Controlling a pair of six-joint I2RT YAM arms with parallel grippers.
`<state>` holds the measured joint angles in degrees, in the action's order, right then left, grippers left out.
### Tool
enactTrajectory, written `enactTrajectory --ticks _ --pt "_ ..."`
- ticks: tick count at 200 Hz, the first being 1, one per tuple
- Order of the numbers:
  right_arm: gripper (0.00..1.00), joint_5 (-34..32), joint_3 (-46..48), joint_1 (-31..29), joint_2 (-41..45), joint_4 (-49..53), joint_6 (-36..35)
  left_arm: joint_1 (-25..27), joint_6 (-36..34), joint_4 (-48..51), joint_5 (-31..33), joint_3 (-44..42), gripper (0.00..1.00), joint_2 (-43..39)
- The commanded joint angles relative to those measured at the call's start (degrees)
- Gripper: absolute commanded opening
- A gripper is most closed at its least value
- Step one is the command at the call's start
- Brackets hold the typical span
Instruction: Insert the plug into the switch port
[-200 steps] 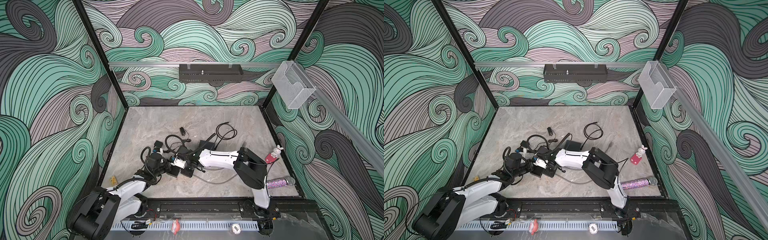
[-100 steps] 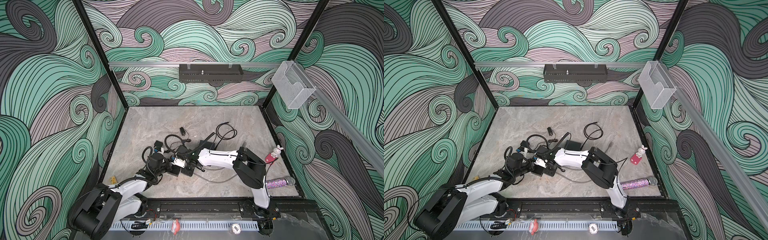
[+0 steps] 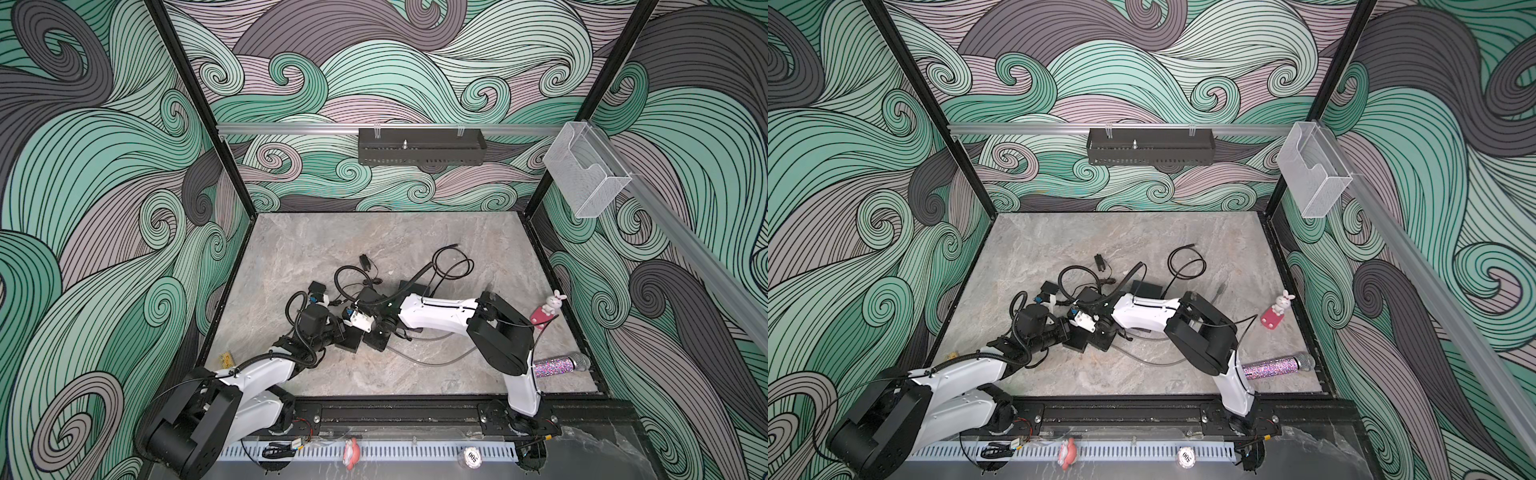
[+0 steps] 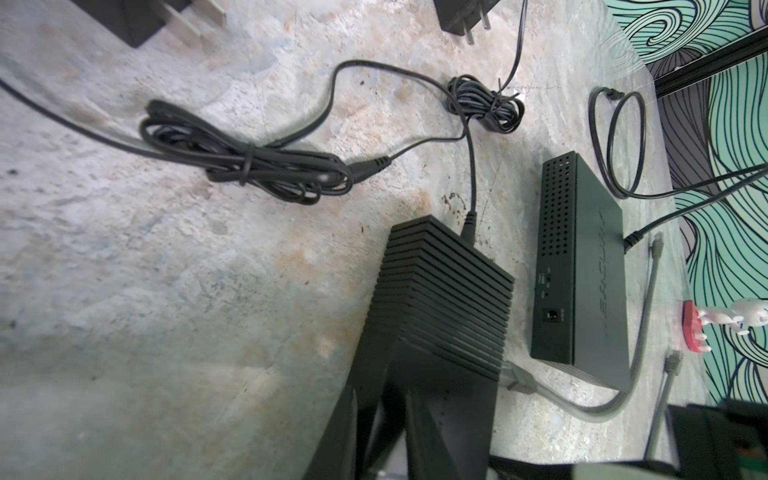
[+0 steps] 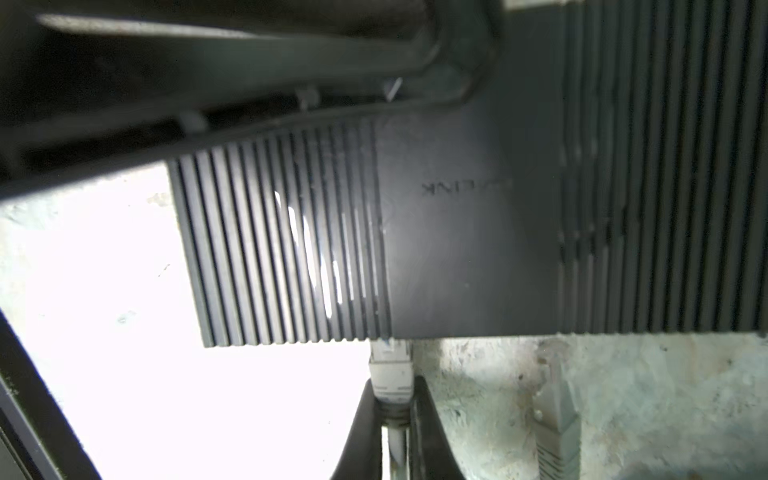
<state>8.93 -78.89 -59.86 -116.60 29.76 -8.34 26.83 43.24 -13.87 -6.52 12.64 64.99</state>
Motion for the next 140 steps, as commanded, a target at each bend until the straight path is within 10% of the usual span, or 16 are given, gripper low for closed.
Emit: enactTrajectory --ticks 1,89,140 --pt "0.0 2.75 -1.85 -1.27 -2.18 -45.87 -0.42 7.18 0.97 11.12 -26.28 -0.65 0.21 1.11" --pt "0.0 0.82 10.64 -1.13 3.45 -42.37 -1.67 6.49 -2.11 29.62 -11.61 10.55 0.59 -0.96" --pt "0.0 -1.34 13.77 -2.45 4.94 -39.41 3.54 6.31 -2.52 46.39 2.48 21.57 0.63 -11.34"
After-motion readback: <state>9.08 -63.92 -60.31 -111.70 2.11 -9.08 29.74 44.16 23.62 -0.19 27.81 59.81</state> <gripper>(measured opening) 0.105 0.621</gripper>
